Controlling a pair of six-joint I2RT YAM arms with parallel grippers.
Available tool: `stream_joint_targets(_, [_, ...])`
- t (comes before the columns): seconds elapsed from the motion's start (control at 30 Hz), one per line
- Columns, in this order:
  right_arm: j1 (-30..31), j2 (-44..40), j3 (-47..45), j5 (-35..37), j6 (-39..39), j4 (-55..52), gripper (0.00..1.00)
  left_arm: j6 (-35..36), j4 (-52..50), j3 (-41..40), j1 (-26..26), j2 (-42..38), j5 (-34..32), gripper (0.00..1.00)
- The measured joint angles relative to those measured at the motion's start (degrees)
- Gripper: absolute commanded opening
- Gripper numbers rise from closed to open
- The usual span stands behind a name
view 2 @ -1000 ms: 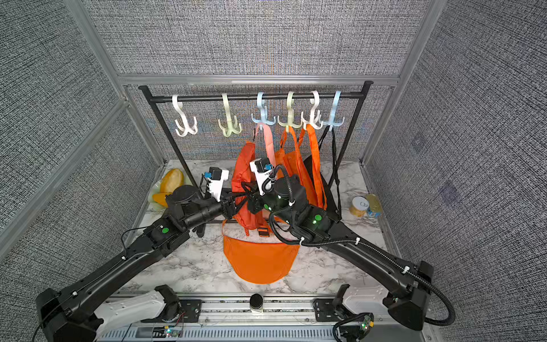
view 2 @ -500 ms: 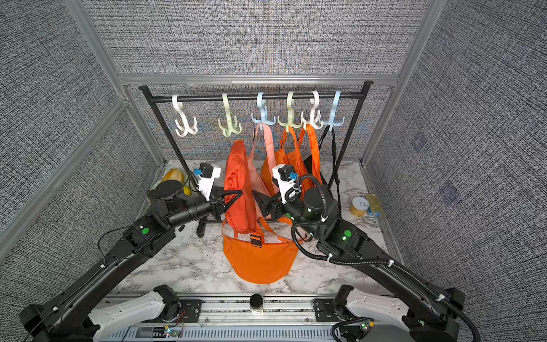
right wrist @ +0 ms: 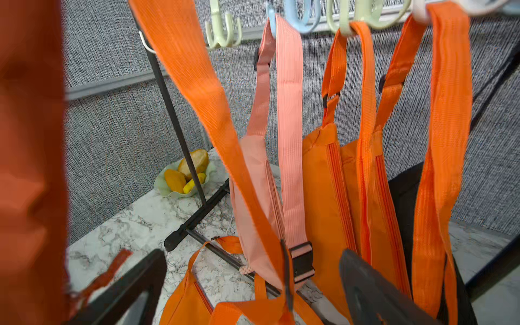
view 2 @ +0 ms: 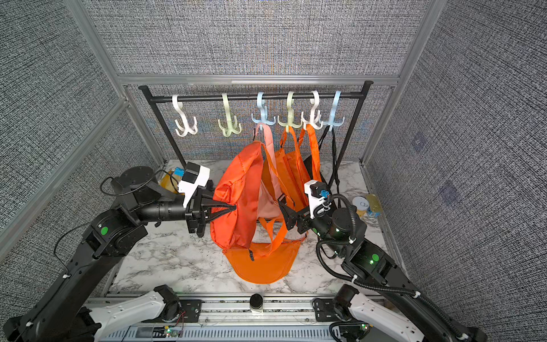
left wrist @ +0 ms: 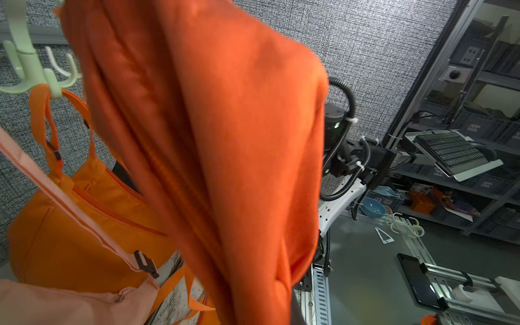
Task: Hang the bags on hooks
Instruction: Pick up the bag from the bag.
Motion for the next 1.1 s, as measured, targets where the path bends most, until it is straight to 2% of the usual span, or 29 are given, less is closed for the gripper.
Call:
stream_joint_targets(0.23, [-0.02, 2.71, -7.28, 0.79, 3.72, 1.16, 0.98, 0.72, -2.21, 1.75, 0.0, 0.28, 1.31, 0.0])
stream_joint_targets(0.4, [-0.02, 5.55, -10.71, 0.52, 5.97, 4.98, 0.81, 0.79, -2.62, 1.75, 0.0, 0.07, 1.25, 0.0])
stream_joint_targets(0.47, [-0.02, 6.58, -11.04, 0.07, 6.49, 6.58, 0.78, 0.87, -2.64, 1.75, 0.0, -0.07, 1.2, 0.0])
stream_joint_targets(0.6, [-0.02, 8.37, -10.58, -1.44, 6.54, 9.11, 0.79, 1.11, -2.75, 1.73, 0.0, -0.31, 1.01, 0.0])
stream_joint_targets(0.7, [-0.02, 9.73, -9.84, -2.82, 6.4, 10.56, 0.84, 1.33, -2.73, 1.42, 0.0, -0.72, 0.57, 0.0])
stream_joint_targets(0.8, [-0.02, 10.21, -9.4, -3.02, 5.99, 11.15, 0.83, 1.51, -2.75, 0.92, 0.0, -0.98, -0.31, 0.0])
stream_joint_targets(0.87, [-0.04, 10.45, -8.9, -3.02, 5.55, 11.45, 0.67, 1.53, -2.86, 0.76, 0.0, -1.03, -0.48, 0.0])
stream_joint_targets(0.97, [-0.31, 11.15, -7.72, -2.93, 4.96, 11.98, 0.26, 1.77, -2.89, 0.52, 0.0, -1.27, -0.72, 0.0])
stream_joint_targets(1.03, [-0.33, 11.74, -7.06, -2.95, 4.2, 12.17, 0.06, 1.77, -2.84, 0.17, 0.0, -1.6, -0.9, 0.0])
stream_joint_targets(1.07, [-0.35, 12.2, -6.6, -2.97, 3.87, 12.2, 0.0, 1.77, -2.78, -0.09, 0.0, -1.84, -0.9, 0.0])
stream_joint_targets(1.1, [-0.37, 12.66, -6.16, -3.08, 3.96, 12.15, 0.0, 1.75, -2.64, -0.31, 0.0, -2.03, -0.87, 0.0])
